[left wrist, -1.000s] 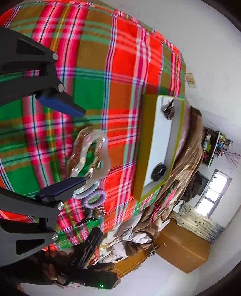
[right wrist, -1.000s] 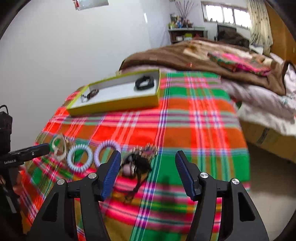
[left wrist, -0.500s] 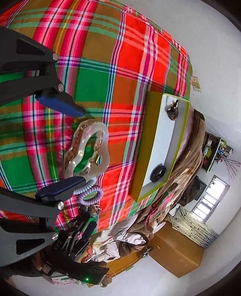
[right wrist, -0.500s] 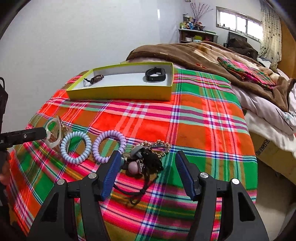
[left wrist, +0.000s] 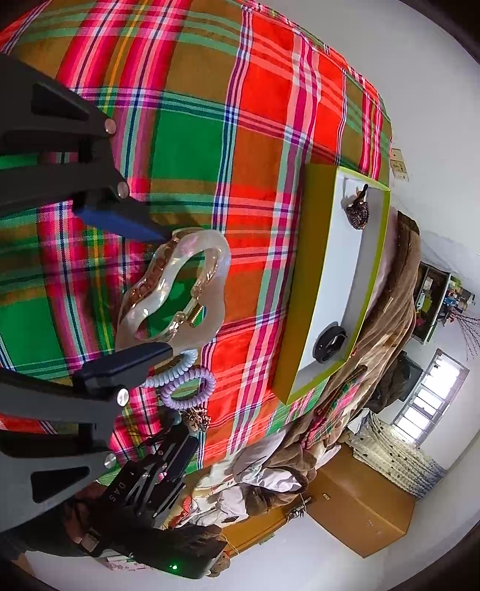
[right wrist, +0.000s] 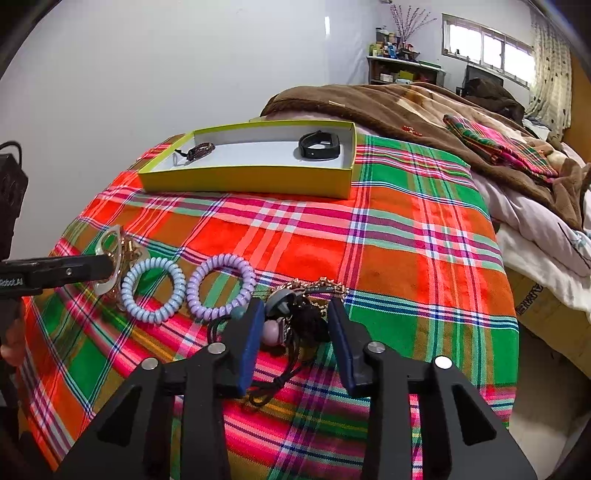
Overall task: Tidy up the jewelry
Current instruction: 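Grasp the clear hair claw clip with the left tool while the right tool grasps the keychain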
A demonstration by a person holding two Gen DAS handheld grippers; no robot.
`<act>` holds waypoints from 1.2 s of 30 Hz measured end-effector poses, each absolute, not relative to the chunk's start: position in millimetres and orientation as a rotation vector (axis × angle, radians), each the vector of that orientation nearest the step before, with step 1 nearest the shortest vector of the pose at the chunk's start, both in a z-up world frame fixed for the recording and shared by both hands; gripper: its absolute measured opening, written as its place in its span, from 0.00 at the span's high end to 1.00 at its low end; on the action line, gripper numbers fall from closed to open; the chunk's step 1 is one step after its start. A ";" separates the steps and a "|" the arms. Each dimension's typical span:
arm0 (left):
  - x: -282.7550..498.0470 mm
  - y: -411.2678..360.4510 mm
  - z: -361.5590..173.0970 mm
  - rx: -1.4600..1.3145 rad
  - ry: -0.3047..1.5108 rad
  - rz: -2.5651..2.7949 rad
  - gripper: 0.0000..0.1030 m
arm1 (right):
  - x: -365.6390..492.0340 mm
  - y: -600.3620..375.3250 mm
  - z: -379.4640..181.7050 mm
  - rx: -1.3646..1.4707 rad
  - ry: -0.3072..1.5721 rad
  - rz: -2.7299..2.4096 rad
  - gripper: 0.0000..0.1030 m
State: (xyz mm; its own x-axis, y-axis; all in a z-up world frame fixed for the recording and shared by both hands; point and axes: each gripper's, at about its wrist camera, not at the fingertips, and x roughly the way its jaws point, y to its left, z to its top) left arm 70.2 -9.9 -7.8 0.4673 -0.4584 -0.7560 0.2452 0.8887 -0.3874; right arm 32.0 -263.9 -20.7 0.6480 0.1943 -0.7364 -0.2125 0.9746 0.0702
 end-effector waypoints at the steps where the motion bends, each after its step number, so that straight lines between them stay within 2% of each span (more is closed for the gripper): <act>1: 70.0 -10.9 -7.1 -0.234 0.994 -0.437 0.51 | 31.3 -262.9 -20.7 -0.031 0.835 0.231 0.66; 5: 70.5 -12.1 -4.5 -0.210 0.986 -0.427 0.62 | 28.7 -262.5 -20.7 -0.032 0.835 0.235 0.72; 6: 70.8 -12.2 -3.7 -0.205 0.985 -0.422 0.68 | 28.0 -262.7 -20.5 -0.032 0.833 0.234 0.74; 9: 70.8 -11.9 -2.7 -0.174 0.979 -0.404 0.79 | 25.5 -263.4 -18.3 -0.034 0.826 0.228 0.83; 10: 70.8 -11.6 -2.6 -0.169 0.978 -0.402 0.82 | 25.2 -263.9 -17.3 -0.035 0.823 0.223 0.91; 16: 69.8 -9.1 -1.0 -0.144 0.967 -0.387 0.86 | 21.9 -269.9 -14.3 -0.013 0.812 0.213 0.95; 22: 68.1 -9.0 -0.5 -0.123 0.961 -0.374 0.86 | 20.1 -274.9 -13.0 -0.011 0.814 0.216 0.94; 27: 68.4 -12.1 -0.3 -0.113 0.959 -0.365 0.86 | 26.3 -272.7 -18.3 -0.025 0.845 0.273 0.79; 28: 69.1 -12.8 -0.7 -0.113 0.962 -0.367 0.86 | 28.0 -271.8 -19.2 -0.035 0.849 0.270 0.70; 29: 69.3 -13.9 -0.9 -0.111 0.962 -0.365 0.86 | 29.1 -271.4 -19.5 -0.041 0.844 0.264 0.67; 36: 71.1 -18.8 -6.0 -0.103 0.985 -0.358 0.83 | 41.6 -272.4 -19.9 -0.011 0.858 0.313 0.67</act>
State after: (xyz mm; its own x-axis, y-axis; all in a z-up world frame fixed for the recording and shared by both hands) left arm 71.1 -18.8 -6.0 0.4993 -0.3418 -0.7962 0.2496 0.9367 -0.2456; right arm 41.6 -272.4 -19.9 0.6111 0.2668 -0.7453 -0.2757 0.9543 0.1155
